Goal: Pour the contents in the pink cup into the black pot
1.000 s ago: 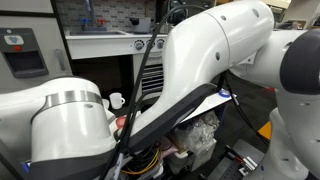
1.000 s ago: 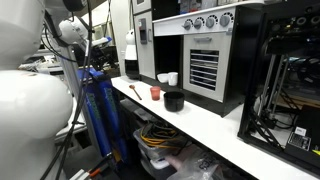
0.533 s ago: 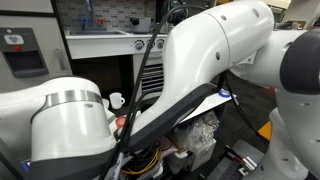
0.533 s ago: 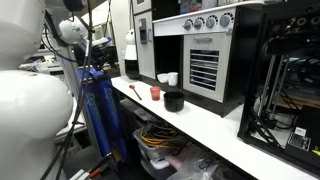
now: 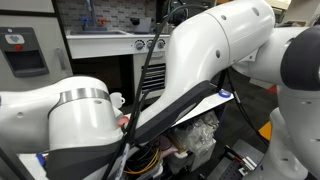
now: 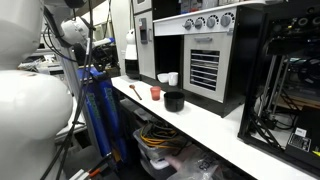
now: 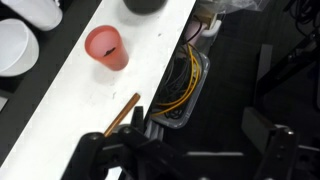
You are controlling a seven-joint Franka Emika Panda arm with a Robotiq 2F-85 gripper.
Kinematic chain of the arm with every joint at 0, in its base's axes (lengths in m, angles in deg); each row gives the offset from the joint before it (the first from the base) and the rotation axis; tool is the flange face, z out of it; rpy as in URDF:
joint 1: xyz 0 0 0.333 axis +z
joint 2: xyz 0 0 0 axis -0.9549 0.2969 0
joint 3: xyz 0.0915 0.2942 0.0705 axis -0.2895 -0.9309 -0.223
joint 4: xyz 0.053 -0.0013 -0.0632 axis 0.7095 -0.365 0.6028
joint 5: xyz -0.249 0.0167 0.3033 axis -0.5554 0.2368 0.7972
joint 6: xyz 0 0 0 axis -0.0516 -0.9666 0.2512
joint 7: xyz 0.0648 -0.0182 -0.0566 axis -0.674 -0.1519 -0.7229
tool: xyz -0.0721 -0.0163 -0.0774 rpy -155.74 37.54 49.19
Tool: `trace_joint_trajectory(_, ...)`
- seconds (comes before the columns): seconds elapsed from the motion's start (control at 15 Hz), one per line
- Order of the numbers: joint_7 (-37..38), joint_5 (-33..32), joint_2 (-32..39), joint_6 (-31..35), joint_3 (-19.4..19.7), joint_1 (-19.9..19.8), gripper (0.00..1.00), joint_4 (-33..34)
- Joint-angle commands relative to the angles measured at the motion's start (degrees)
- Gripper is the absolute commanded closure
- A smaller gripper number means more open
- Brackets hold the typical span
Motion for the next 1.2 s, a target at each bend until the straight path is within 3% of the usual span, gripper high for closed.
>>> trace_joint_trajectory(0.0,0.2,0.2,-0.5,-0.1,0.4,-0.9,0.0,-1.4)
trace_joint_trajectory(0.13,0.3,0.3,-1.9,0.0,0.3,-2.7,0.0,-3.6)
trace_joint_trajectory(0.87,0.4,0.4,-2.7,-0.1,0.1,-2.5,0.0,-4.5)
trace_joint_trajectory(1.13,-0.5,-1.7,-3.2,2.9,0.5,-3.8,0.0,-6.8)
